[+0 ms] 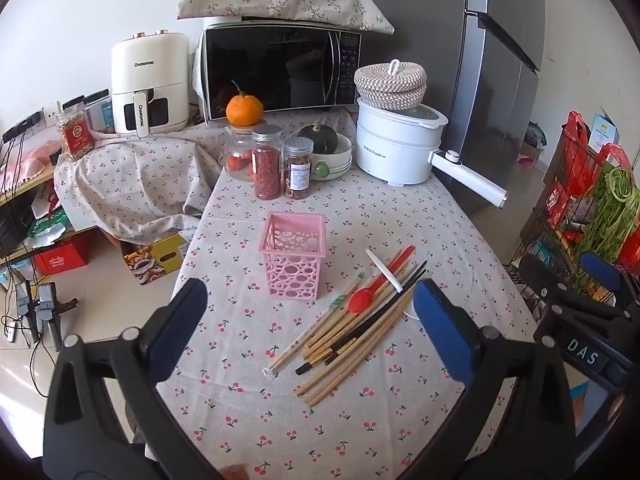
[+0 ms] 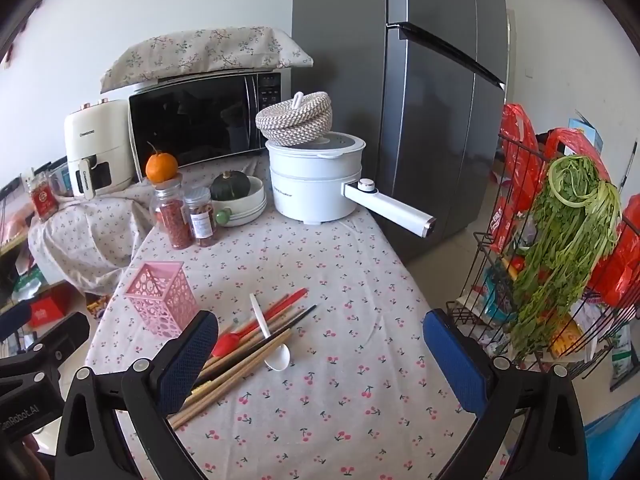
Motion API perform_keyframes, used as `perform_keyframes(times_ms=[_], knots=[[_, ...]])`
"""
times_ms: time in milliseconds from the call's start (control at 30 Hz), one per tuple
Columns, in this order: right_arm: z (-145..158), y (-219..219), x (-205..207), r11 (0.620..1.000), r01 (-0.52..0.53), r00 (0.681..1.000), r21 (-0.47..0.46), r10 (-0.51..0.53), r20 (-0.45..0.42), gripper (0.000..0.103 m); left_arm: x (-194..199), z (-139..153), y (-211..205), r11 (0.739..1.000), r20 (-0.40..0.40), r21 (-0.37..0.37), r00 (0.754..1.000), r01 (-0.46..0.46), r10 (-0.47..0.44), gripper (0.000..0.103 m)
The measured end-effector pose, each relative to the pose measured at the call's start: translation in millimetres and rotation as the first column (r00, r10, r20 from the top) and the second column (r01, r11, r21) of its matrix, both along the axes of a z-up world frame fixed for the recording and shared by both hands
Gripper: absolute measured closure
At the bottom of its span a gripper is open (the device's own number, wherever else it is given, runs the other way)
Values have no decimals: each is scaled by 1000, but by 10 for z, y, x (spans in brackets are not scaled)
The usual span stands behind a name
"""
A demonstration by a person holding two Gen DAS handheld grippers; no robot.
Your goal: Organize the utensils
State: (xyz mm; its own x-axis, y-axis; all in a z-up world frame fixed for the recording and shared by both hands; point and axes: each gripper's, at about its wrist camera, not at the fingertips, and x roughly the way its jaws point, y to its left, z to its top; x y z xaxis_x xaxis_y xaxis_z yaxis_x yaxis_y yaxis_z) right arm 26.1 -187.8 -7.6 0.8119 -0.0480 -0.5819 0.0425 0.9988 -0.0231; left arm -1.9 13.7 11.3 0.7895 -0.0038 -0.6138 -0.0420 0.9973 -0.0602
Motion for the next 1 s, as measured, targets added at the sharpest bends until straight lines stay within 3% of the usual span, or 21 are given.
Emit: perform_keyframes(times_ms=[1000], knots=[[27,6,-17,1000,24,1000,3,-24,12,0,-16,-15,38,1000,1,-13,1000,-6,6,1]])
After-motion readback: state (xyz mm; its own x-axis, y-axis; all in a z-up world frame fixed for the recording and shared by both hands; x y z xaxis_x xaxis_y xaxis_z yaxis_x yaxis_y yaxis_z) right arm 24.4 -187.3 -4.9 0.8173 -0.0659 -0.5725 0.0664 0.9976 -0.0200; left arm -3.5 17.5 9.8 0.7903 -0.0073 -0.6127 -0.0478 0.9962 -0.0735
